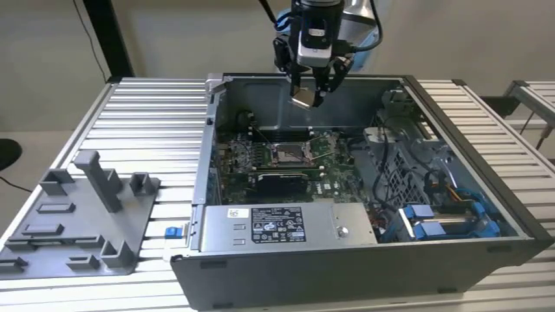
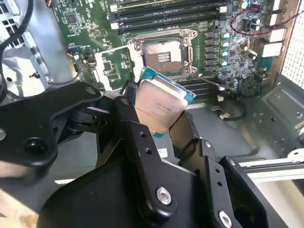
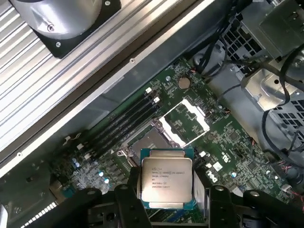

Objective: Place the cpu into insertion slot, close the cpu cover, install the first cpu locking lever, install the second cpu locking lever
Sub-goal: 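Place the cpu into insertion slot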

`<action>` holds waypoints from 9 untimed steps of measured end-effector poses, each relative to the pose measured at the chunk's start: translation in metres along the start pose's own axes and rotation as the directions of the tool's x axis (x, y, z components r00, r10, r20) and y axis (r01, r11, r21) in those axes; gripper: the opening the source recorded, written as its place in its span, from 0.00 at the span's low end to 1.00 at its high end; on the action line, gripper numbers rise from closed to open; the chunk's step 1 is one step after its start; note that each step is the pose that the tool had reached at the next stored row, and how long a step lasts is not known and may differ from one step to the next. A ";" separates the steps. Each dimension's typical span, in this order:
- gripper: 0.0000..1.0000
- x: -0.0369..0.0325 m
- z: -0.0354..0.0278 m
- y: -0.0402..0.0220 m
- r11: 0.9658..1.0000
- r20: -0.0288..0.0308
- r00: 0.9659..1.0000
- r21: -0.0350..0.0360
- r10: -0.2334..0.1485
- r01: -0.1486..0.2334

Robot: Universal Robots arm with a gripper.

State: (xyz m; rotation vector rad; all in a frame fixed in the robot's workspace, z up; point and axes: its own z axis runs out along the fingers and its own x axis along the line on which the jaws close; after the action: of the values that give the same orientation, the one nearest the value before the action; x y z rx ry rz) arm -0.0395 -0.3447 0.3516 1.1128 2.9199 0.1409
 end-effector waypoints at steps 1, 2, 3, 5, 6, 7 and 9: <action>0.00 0.0001 0.0005 -0.0001 1.000 0.001 1.000 0.000 0.013 -0.013; 0.00 0.0002 0.0010 -0.0002 1.000 0.002 1.000 0.000 0.027 -0.027; 0.00 0.0002 0.0016 -0.0003 0.999 0.004 0.999 -0.001 0.040 -0.040; 0.00 0.0003 0.0025 -0.0005 0.998 0.006 0.998 -0.001 0.065 -0.065; 0.00 0.0004 0.0029 -0.0006 0.997 0.007 0.997 -0.002 0.077 -0.077; 0.00 0.0004 0.0032 -0.0007 0.996 0.007 0.996 -0.002 0.089 -0.089; 0.00 0.0005 0.0038 -0.0009 0.993 0.009 0.993 -0.002 0.114 -0.114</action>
State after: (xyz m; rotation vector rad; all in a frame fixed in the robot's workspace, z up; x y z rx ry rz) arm -0.0403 -0.3447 0.3477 1.2765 2.8479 0.1385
